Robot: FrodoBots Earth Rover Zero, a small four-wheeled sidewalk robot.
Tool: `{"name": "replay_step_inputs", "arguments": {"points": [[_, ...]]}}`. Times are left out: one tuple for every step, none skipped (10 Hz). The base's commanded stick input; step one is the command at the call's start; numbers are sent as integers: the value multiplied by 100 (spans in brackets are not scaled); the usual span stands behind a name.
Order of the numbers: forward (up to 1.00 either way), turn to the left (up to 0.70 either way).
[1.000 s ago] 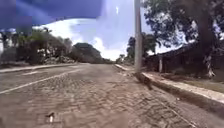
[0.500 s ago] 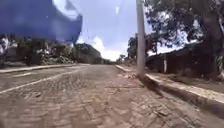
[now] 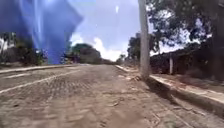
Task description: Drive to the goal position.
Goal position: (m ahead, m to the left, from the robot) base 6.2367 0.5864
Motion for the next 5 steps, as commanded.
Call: {"name": "replay_step_inputs", "arguments": {"points": [[100, 0], [100, 0], [100, 0], [100, 6], [100, 26]]}}
